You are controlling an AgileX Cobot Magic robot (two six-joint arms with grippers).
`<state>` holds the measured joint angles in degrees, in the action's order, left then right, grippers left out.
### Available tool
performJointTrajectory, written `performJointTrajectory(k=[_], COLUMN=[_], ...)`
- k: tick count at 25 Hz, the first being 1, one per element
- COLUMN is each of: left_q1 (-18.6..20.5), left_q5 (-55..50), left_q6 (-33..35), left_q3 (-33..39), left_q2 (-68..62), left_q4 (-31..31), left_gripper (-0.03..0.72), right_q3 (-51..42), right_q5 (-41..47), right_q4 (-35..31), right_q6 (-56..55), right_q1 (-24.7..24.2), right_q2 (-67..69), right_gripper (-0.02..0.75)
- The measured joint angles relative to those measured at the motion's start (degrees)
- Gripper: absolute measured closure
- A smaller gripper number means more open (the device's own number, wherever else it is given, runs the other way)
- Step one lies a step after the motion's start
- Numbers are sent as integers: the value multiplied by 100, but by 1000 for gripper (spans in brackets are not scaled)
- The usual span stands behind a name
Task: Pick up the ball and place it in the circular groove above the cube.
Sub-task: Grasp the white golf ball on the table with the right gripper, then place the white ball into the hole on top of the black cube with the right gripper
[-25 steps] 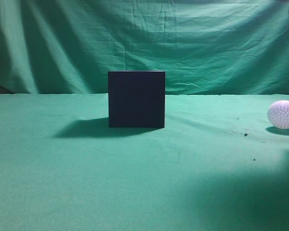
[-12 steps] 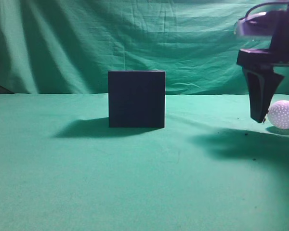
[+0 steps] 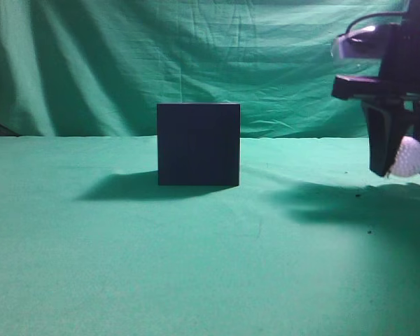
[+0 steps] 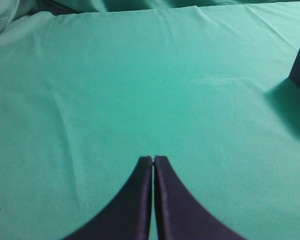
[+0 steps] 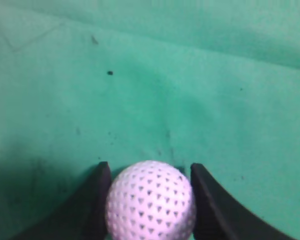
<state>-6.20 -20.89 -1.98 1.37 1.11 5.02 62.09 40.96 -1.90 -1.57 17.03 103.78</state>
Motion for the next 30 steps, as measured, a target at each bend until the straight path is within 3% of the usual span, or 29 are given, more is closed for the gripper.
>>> performJointTrajectory(k=[5,9,16,28,30], left_q1=[0,0,0,0,0], left_q5=[0,0,0,0,0], left_q6=[0,0,0,0,0], left_q3=[0,0,0,0,0], left_q2=[0,0,0,0,0], left_q4=[0,0,0,0,0], left_gripper=[688,688,688,688,688], right_q3=[831,1587,2014,2025,2025], right_q5=[622,727,51,-454,-463], right_q4=[-134,-214,-286,-322,-322], right_q6=[65,230,324,363,473], right_q1=[241,846,1844,1964,1964], right_q2=[-174,-298,-48,522,532], right_gripper=[419,419,419,419,331])
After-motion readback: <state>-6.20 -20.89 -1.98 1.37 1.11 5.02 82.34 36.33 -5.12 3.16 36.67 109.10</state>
